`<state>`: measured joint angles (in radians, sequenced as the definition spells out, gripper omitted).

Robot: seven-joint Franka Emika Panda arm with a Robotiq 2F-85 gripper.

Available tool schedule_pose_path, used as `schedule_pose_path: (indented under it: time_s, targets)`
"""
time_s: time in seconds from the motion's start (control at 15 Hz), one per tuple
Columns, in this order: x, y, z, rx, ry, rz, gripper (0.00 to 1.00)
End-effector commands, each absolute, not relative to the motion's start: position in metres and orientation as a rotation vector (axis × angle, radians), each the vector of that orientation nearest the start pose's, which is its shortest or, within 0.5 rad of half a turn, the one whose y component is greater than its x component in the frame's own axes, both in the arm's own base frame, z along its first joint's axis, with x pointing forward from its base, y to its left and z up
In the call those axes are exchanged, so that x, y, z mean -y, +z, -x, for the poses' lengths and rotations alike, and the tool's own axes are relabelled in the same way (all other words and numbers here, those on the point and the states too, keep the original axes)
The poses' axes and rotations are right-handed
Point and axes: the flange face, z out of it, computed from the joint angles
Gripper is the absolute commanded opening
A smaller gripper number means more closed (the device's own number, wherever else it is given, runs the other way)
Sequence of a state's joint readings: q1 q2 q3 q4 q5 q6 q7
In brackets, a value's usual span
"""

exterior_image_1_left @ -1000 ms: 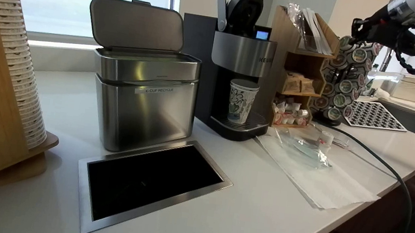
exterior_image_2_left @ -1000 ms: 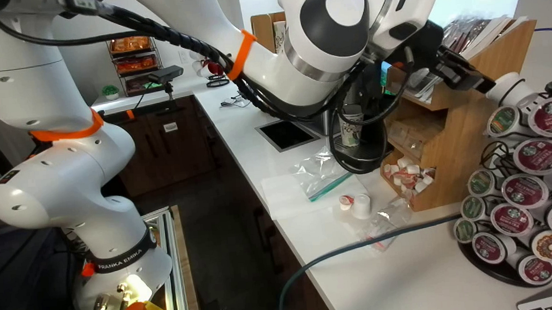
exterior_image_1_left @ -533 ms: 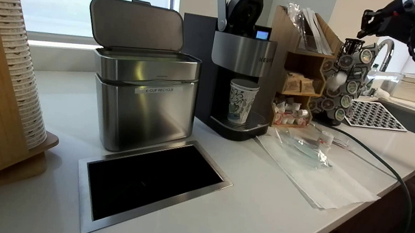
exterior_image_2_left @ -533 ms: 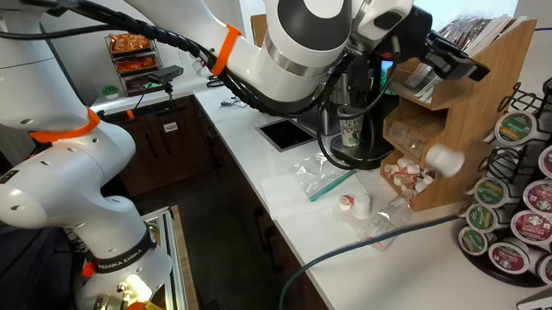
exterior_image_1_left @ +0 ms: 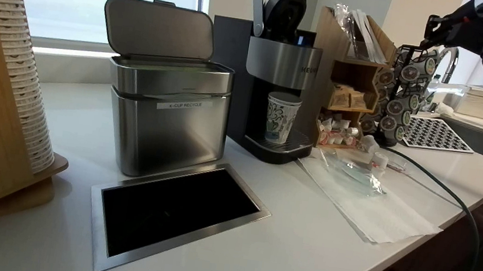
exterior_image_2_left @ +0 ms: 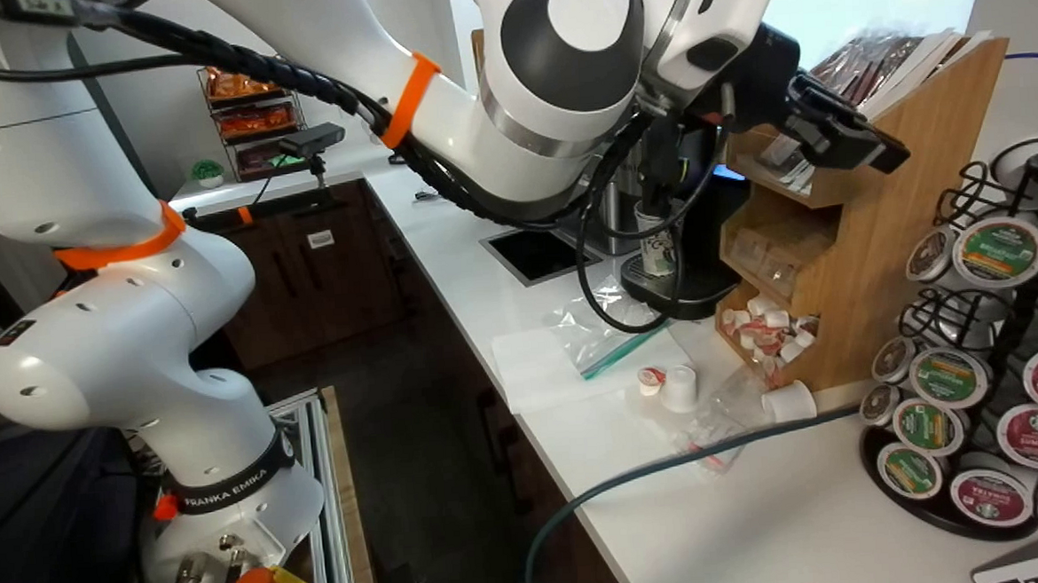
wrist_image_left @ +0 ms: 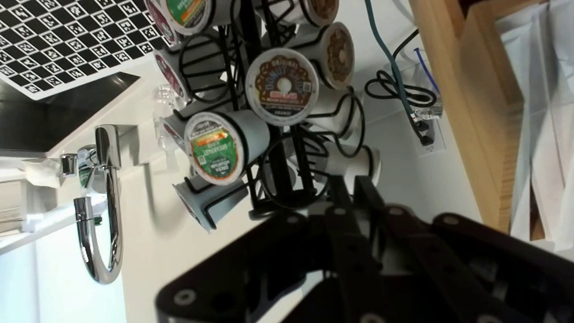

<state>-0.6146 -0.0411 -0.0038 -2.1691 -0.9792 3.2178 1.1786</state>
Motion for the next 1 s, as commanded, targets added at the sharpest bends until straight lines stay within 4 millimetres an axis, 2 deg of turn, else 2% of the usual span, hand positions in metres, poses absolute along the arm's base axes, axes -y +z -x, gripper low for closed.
schedule_pose_path:
  time_s: [0.0,0.47,0.73,0.8,0.93]
  targets:
    - [0.245,0.49,-0.472,-1.122,-1.553,2.698,0.44]
    - [0.221,0.436,-0.438,-1.047,-1.323,2.859,0.98]
    - [0.205,0.404,-0.439,-0.985,-1.14,2.941,1.0]
    - [0.196,0.392,-0.443,-0.947,-1.085,2.945,1.0]
    - [0.179,0.383,-0.449,-0.903,-1.001,2.943,1.0]
